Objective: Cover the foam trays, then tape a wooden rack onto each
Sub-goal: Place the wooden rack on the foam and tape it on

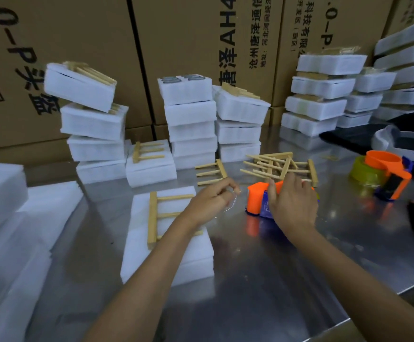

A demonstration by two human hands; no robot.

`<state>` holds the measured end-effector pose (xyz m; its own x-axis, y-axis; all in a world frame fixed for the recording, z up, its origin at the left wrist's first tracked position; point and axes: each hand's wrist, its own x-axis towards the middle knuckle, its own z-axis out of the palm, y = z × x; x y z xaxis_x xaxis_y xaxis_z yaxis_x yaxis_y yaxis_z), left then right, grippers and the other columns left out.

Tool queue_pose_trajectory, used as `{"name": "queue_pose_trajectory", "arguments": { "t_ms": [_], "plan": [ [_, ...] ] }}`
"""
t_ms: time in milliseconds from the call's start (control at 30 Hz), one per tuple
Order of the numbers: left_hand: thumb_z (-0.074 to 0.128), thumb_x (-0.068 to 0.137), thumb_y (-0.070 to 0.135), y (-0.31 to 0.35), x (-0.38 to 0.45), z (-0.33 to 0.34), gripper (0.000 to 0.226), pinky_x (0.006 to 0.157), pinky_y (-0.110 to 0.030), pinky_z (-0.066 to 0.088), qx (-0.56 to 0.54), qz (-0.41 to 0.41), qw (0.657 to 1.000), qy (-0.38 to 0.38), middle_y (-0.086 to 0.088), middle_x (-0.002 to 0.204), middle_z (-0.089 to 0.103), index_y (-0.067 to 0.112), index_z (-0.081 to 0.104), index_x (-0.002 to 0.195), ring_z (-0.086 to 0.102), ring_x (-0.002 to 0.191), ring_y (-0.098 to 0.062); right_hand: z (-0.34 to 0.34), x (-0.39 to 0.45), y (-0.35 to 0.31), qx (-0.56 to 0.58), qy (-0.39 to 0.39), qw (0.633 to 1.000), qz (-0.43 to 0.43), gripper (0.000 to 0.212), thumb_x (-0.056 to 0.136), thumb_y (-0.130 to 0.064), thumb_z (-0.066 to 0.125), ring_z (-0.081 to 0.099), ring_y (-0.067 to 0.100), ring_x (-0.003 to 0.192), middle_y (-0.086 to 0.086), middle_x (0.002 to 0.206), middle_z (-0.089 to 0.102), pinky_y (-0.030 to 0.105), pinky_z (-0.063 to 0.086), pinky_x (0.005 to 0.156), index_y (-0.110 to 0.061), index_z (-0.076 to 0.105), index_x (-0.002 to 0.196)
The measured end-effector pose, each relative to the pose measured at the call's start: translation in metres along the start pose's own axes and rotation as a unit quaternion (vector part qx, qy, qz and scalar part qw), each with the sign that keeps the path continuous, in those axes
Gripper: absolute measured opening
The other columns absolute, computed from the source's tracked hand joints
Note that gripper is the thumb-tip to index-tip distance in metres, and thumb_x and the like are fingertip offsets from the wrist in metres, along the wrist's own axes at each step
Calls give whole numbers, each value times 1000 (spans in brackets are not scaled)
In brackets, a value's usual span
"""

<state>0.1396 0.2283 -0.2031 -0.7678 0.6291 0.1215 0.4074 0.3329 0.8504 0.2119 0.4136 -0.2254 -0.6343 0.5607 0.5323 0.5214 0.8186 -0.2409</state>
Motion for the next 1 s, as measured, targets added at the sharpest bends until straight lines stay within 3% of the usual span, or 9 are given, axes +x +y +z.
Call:
{"name": "queue_pose_trajectory", "arguments": {
  "t_ms": [100, 200, 300, 433, 533, 600, 733, 900, 1000],
  "plan": [
    [43, 77, 28, 0, 1, -2, 23, 70, -30, 40, -34, 6, 999, -1, 11, 63, 54, 36, 62, 87, 49, 66, -11, -19, -8, -15, 217, 22, 974, -55, 19, 92, -14, 54, 55, 31, 99, 13, 105, 62, 42, 43, 85, -4, 59, 107],
    [46, 81, 20, 2, 0, -4, 22, 66, -24, 41, -65, 6, 998, 2, 9, 64, 54, 33, 63, 86, 48, 63, -8, -38, -20, -41, 492, -140, 859, 6, 23, 93, -11, 56, 62, 15, 95, -1, 103, 66, 29, 50, 81, -16, 58, 115],
    [48, 82, 17, 6, -3, -6, 22, 61, -19, 41, -82, 0, 997, 4, 10, 63, 55, 31, 64, 86, 49, 61, -5, -39, -23, -52, 571, -259, 776, 69, 23, 94, -11, 60, 68, 14, 75, 6, 84, 71, 29, 55, 71, -16, 50, 115],
    [38, 91, 22, 4, -5, -1, 30, 79, -34, 48, 58, -2, 998, 22, 12, 73, 63, 38, 63, 100, 58, 76, -8, -27, -26, -50, 497, -216, 840, 27, 27, 92, -5, 60, 58, 16, 59, 8, 67, 60, 33, 46, 59, -20, 44, 107],
    [38, 98, 19, 4, -4, 5, 46, 90, -42, 48, 215, 36, 970, 108, -3, 105, 70, 38, 53, 137, 61, 101, -27, -16, -33, -49, 414, -202, 887, -20, 28, 87, 2, 55, 49, 16, 54, 2, 60, 50, 32, 41, 53, -24, 49, 95],
    [40, 98, 10, 8, -4, 3, 52, 84, -43, 48, 163, 84, 965, 187, -4, 93, 63, 28, 47, 146, 59, 95, -28, -9, -37, -48, 392, -205, 896, -21, 25, 84, 0, 53, 48, 7, 49, -3, 56, 51, 27, 41, 50, -25, 52, 83],
    [42, 99, 7, 16, -16, -13, 40, 77, -41, 50, 32, 108, 944, 310, 2, 86, 57, 24, 49, 134, 58, 90, -25, 5, -52, -52, 387, -239, 890, 18, 13, 88, -25, 66, 56, 10, 62, -5, 64, 58, 23, 40, 52, -22, 55, 82],
    [47, 96, 10, -2, -42, -57, 36, 60, -9, 42, -8, 88, 922, 377, 8, 92, 60, 29, 53, 126, 55, 74, 6, 11, -75, -62, 358, -243, 902, 5, 30, 84, -45, 70, 59, 18, 71, 0, 70, 60, 35, 46, 64, -23, 50, 89],
    [48, 96, 12, -29, -63, -92, 32, 64, -25, 45, -26, 14, 901, 432, 8, 90, 60, 31, 54, 121, 57, 70, 1, 10, -82, -74, 365, -257, 895, -16, 27, 83, -39, 70, 60, 22, 73, 2, 71, 62, 38, 48, 69, -22, 51, 89]
  ]
}}
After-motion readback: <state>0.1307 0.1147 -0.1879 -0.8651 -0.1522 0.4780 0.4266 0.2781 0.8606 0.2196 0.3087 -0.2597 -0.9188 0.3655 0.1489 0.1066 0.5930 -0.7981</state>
